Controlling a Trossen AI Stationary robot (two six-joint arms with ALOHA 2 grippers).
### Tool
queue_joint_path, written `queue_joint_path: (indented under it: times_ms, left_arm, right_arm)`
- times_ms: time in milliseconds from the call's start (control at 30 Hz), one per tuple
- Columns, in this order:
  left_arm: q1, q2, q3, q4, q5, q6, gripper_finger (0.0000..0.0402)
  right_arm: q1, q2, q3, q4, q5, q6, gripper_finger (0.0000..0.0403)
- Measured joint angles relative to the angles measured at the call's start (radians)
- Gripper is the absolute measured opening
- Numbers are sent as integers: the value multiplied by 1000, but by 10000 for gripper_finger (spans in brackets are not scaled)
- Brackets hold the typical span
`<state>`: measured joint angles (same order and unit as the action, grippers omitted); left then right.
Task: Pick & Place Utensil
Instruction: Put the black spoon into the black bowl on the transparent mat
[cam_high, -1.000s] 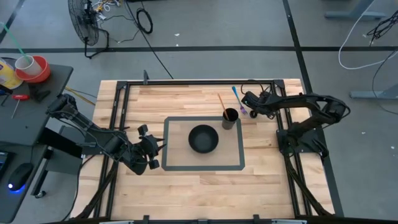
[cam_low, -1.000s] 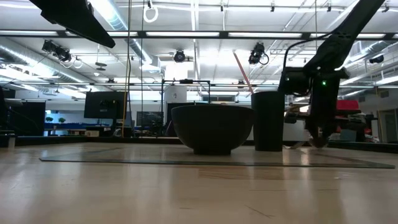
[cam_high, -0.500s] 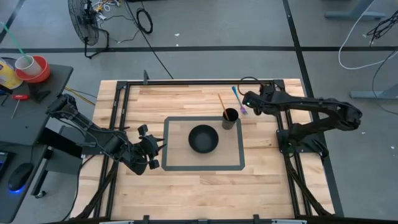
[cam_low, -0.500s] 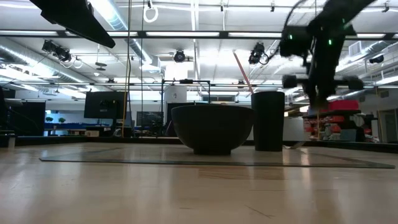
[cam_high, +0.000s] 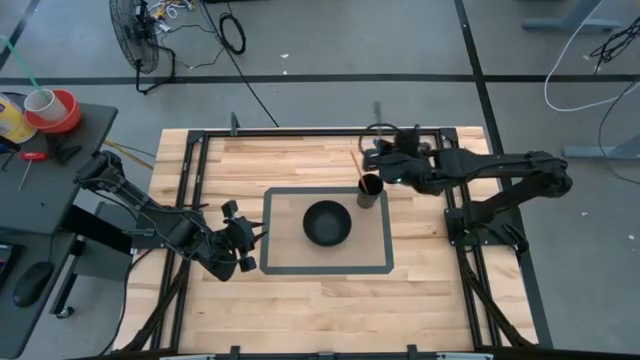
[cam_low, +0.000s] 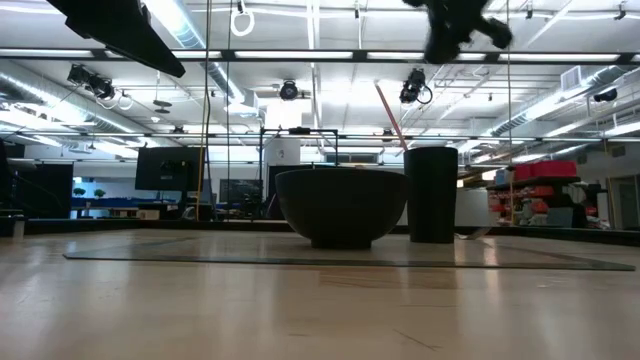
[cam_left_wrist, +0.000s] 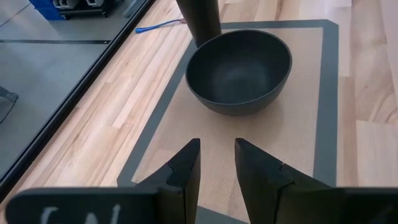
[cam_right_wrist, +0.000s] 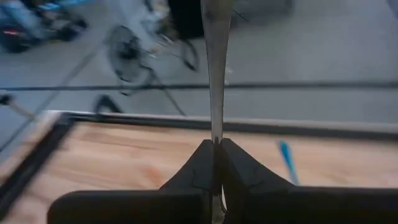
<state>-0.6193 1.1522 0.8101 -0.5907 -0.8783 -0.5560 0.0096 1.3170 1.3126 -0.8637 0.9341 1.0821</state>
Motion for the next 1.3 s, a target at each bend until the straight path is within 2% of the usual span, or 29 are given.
queue_joint_path:
  times_ms: [200,300,433,667,867,967,1167,1300]
  left_arm:
    - [-4,0,0,-30,0,21,105]
    - [-37,-9,0,-89,-25,10,105]
    - [-95,-49,0,-178,-102,-57,105]
    - [-167,-128,1,-237,-201,-166,105]
    - [-171,-125,1,-237,-198,-166,105]
    - [-171,-125,1,-238,-193,-166,105]
    - [-171,-125,1,-237,-192,-166,105]
    - [-171,-125,1,-237,-191,-166,105]
  right_arm:
    - [96,170,152,238,53,-279,16]
    - [131,244,177,395,32,-402,20]
    - [171,333,178,525,-15,-470,21]
    - [215,501,178,570,-43,-497,18]
    - [232,625,178,618,-55,-518,20]
    - [235,656,178,607,-56,-513,20]
    - [234,675,178,492,-62,-402,20]
    - [234,673,131,472,-61,-334,20]
